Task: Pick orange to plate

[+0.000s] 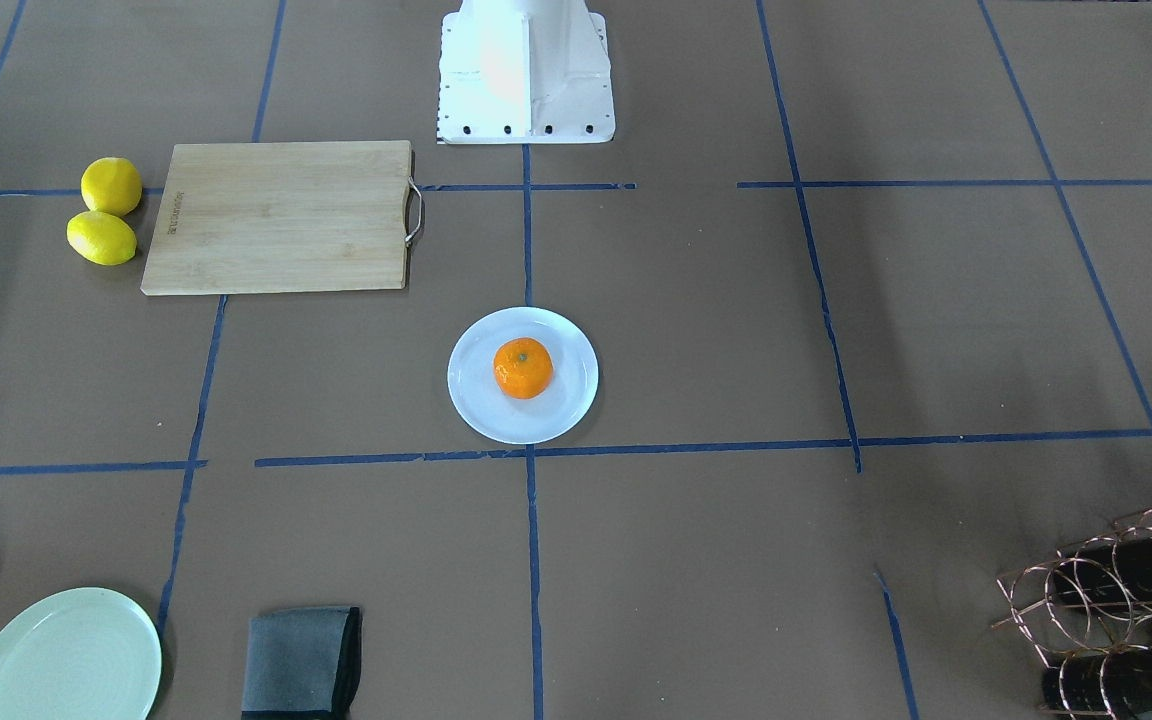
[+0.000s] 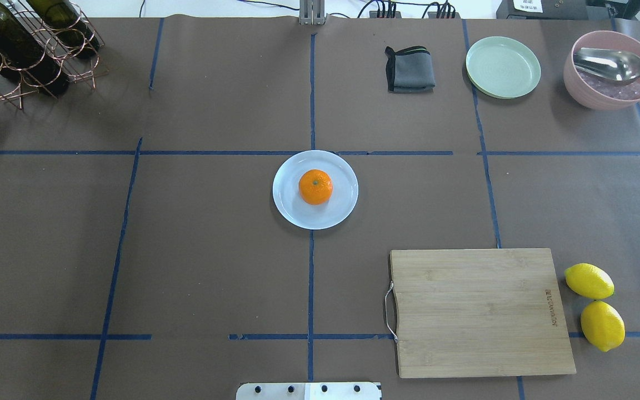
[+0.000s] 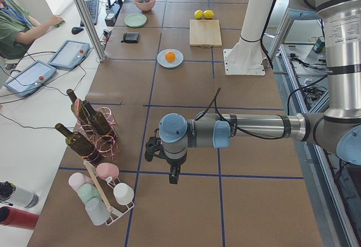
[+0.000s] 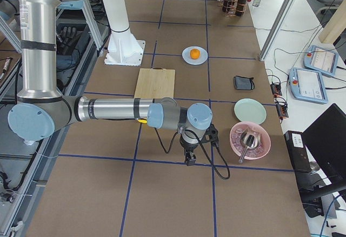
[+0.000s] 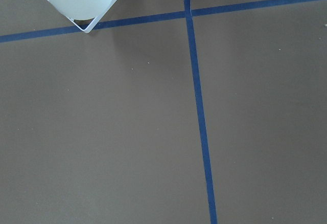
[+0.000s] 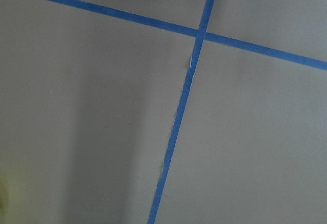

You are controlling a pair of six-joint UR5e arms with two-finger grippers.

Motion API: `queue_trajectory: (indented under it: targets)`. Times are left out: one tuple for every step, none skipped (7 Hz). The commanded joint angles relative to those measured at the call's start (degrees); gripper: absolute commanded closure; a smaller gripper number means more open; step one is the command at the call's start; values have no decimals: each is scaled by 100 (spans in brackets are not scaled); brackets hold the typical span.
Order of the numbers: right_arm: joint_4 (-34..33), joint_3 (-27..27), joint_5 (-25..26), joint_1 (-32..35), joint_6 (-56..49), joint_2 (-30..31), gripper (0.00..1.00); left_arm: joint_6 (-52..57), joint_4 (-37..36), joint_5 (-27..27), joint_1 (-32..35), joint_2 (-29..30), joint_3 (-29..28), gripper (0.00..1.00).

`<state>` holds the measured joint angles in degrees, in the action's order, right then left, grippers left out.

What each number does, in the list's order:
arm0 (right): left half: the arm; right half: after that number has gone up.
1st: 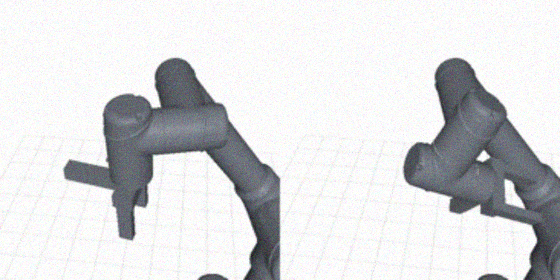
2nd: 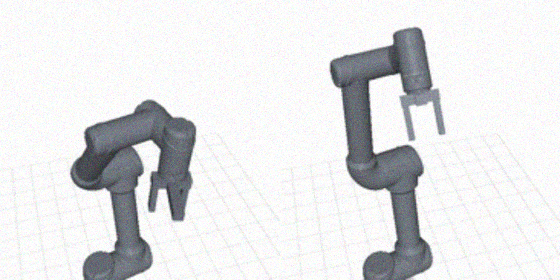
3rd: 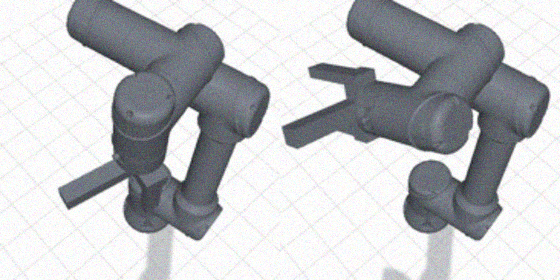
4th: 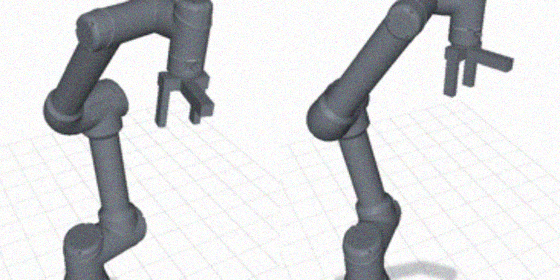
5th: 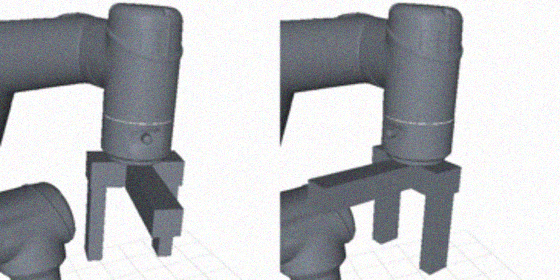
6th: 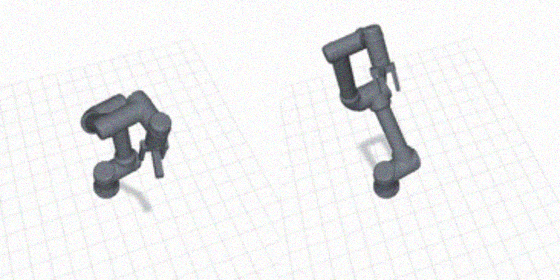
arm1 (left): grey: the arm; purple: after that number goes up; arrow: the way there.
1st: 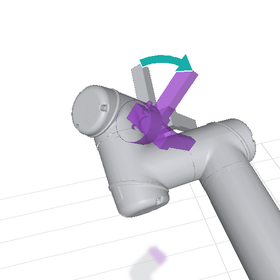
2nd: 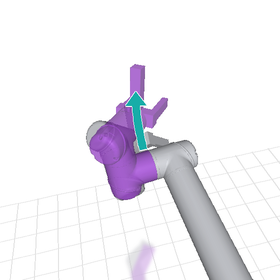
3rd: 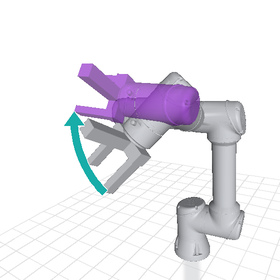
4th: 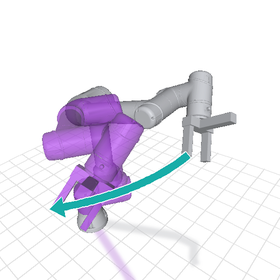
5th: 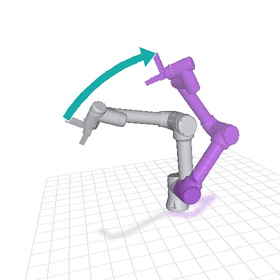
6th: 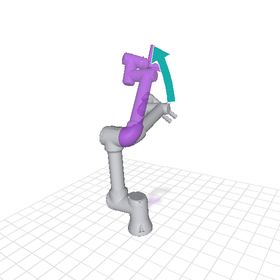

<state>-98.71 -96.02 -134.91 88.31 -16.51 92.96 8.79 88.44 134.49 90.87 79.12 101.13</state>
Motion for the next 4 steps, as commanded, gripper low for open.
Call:
queue_trajectory:
  targets:
    - [10,-13,-18,-7,-28,-68,0,0,15,7,-8,7,12,0]
    - [10,-83,-18,2,-54,-68,0,0,15,15,-8,16,116,0]
    - [10,-101,-9,2,-80,-59,0,0,33,50,1,77,204,0]
    - [1,-58,0,2,-54,54,0,-18,50,59,-8,139,214,0]
